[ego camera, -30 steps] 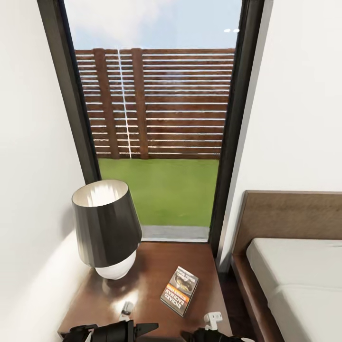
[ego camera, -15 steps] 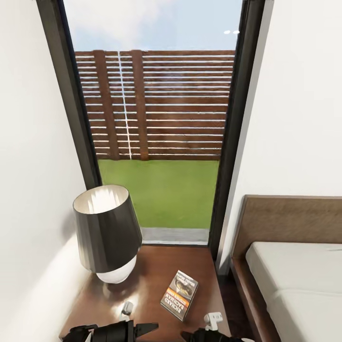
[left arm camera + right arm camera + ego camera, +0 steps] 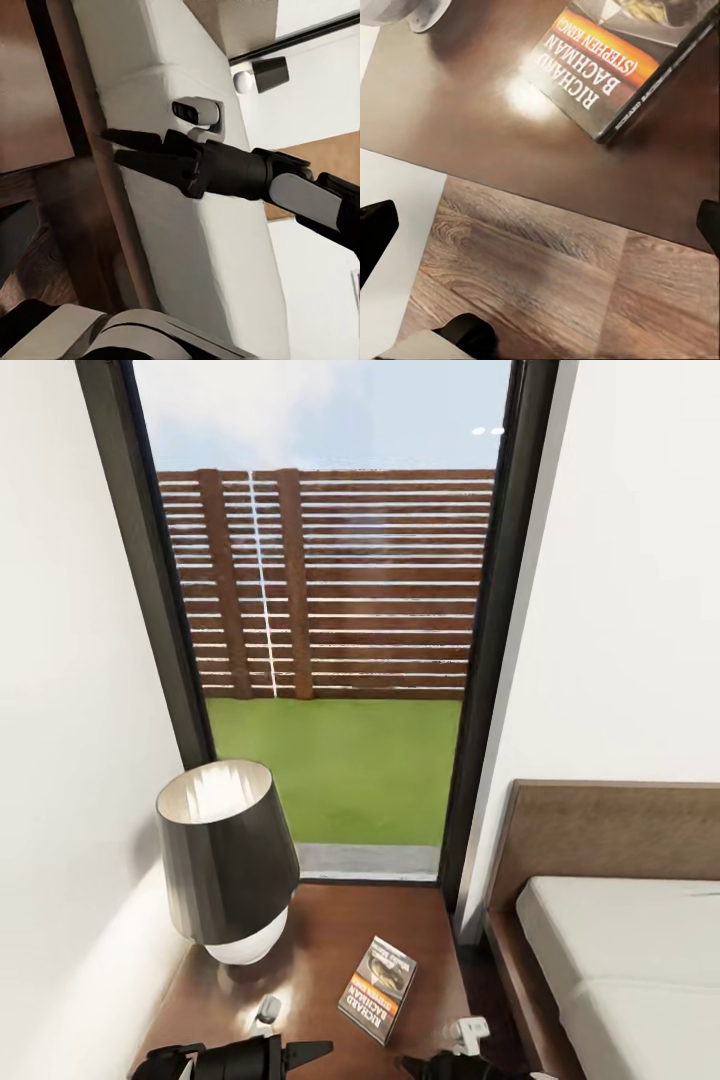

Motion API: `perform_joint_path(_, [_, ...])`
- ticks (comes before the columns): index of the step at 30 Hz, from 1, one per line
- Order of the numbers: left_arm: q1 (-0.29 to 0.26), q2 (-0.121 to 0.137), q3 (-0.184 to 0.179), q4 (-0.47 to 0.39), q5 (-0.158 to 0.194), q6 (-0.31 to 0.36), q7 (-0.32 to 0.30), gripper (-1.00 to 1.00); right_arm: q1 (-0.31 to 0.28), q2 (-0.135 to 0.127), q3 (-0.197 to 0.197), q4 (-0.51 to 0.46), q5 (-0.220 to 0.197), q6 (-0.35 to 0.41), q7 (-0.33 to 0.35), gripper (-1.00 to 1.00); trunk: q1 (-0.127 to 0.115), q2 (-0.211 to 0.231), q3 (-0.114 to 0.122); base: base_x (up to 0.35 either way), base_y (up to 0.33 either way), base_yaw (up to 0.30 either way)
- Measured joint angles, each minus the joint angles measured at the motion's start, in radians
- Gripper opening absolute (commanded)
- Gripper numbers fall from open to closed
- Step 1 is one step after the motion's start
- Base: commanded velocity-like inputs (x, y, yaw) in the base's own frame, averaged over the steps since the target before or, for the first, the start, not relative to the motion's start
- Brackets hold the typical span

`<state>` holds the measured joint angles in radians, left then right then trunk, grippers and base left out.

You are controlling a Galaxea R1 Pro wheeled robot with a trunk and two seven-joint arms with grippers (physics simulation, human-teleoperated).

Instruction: In the bedroom, move the book from the bed onto either nightstand, and place the two sandals side by side next to the bed.

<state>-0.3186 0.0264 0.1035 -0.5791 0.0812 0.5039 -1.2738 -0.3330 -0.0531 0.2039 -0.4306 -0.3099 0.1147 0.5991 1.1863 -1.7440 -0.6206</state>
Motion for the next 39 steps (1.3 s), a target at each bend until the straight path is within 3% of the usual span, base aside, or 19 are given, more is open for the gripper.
perform_joint_path(4, [0.000, 0.001, 0.000, 0.001, -0.009, -0.025, 0.071, 1.00, 0.000, -0.081, -0.001, -0.005, -0.007, -0.001, 0.008, 1.00, -0.015, 0.028, 0.013, 0.000, 0.000, 0.000])
perform_joint_path(7, [0.000, 0.001, 0.000, 0.001, -0.012, -0.045, 0.141, 1.00, 0.000, -0.121, -0.003, -0.006, -0.009, -0.001, 0.040, 1.00, -0.027, 0.049, 0.022, 0.000, 0.000, 0.000])
perform_joint_path(12, [0.000, 0.001, 0.000, 0.001, -0.013, -0.057, 0.239, 1.00, 0.000, -0.149, -0.006, -0.002, -0.009, 0.002, 0.127, 1.00, -0.046, 0.084, 0.038, 0.000, 0.000, 0.000])
perform_joint_path(22, [0.000, 0.000, -0.001, 0.014, -0.013, -0.116, 0.341, 1.00, 0.000, -0.155, -0.004, 0.001, -0.009, 0.004, 0.160, 1.00, -0.084, 0.154, 0.069, 0.000, 0.000, 0.000])
perform_joint_path(39, [0.000, 0.000, -0.001, 0.016, -0.013, -0.120, 0.348, 1.00, 0.000, -0.153, -0.004, 0.001, -0.008, 0.005, 0.159, 1.00, -0.150, 0.273, 0.122, 0.000, 0.000, 0.000])
